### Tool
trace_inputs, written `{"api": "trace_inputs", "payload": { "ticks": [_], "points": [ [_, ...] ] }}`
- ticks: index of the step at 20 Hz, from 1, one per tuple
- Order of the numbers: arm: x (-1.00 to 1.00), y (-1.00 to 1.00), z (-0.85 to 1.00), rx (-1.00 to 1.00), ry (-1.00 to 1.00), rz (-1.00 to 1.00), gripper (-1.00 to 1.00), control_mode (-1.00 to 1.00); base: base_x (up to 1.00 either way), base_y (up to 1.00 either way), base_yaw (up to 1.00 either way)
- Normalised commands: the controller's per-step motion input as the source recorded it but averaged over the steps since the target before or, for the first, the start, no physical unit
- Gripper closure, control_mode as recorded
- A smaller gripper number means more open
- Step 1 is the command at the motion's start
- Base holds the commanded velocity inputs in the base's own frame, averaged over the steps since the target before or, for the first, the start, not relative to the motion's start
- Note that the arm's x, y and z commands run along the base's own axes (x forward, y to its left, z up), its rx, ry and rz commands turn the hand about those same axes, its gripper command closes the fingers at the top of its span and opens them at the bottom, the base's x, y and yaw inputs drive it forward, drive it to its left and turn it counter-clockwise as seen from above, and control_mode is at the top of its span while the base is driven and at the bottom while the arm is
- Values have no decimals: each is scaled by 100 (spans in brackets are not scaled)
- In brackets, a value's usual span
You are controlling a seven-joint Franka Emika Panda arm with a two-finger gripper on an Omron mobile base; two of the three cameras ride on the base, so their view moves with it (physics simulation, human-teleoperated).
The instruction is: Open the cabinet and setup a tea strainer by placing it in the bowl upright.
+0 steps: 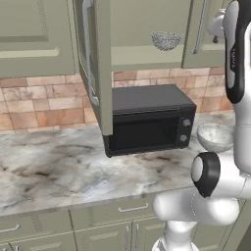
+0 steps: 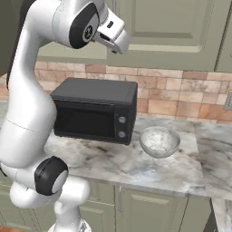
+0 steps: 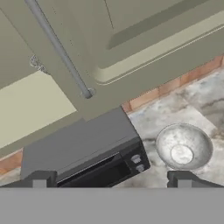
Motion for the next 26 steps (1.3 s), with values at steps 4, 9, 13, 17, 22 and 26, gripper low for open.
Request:
{"api": "trace_inputs", "payload": {
  "ticks": [4, 9, 13, 17, 22, 26],
  "points": [
    [52, 13, 0, 0, -17, 7, -100, -100, 0, 0, 0],
    [32, -1, 0, -13, -20, 4, -100, -100, 0, 0, 0],
    [33, 0, -7, -16, -18, 6, -100, -100, 0, 0, 0],
    [41, 0, -32, -22, -14, 5, -100, -100, 0, 0, 0],
    [55, 1, -10, -15, -3, 5, -100, -100, 0, 0, 0],
    [57, 0, 0, -9, 1, 1, -100, -100, 0, 0, 0]
  ]
}}
